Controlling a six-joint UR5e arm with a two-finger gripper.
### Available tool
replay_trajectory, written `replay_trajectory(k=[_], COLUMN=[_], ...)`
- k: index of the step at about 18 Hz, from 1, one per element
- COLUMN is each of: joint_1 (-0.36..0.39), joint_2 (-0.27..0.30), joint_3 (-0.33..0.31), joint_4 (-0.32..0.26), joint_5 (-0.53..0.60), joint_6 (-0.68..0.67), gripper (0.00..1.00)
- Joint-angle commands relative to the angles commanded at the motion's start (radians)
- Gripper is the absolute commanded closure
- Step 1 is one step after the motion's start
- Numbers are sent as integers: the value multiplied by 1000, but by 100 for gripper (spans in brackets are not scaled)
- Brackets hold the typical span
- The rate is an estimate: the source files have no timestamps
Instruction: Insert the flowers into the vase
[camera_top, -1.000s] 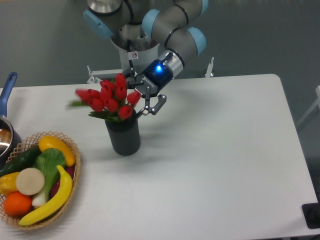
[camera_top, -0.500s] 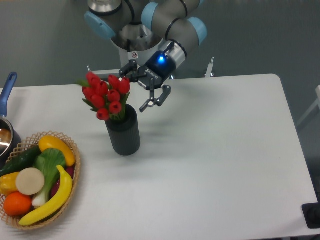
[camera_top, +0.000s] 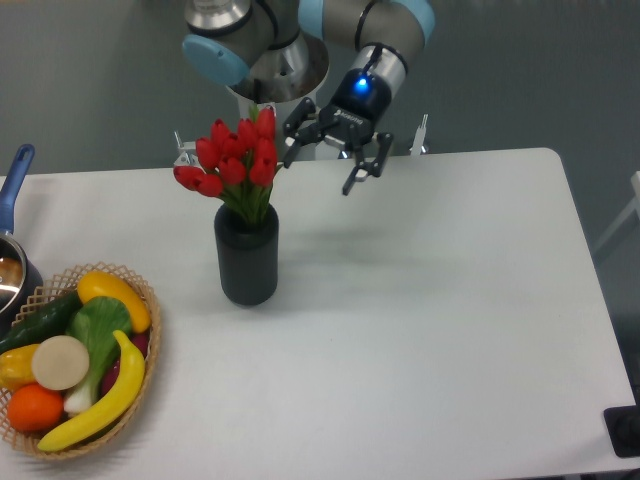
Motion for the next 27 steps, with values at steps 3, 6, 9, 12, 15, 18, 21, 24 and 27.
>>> replay_trajectory(k=[3, 6, 9, 12, 15, 18, 21, 24, 27], joint_1=[0, 35, 41, 40, 28, -52, -132, -228, -305], joint_2=[-6, -6, -34, -110, -211, -345, -458, -547, -589], joint_3=[21, 54, 132, 225, 348, 507, 639, 777, 871], joint_4=[-2, 0, -2, -3, -6, -17, -53, -182, -282], joint_5=[106, 230, 465, 568, 722, 917, 1066, 1207, 1350], joint_6=[-3, 6, 6, -3, -8, -73, -78, -80, -80], gripper=[0, 0, 0, 0, 0, 0, 0, 0, 0])
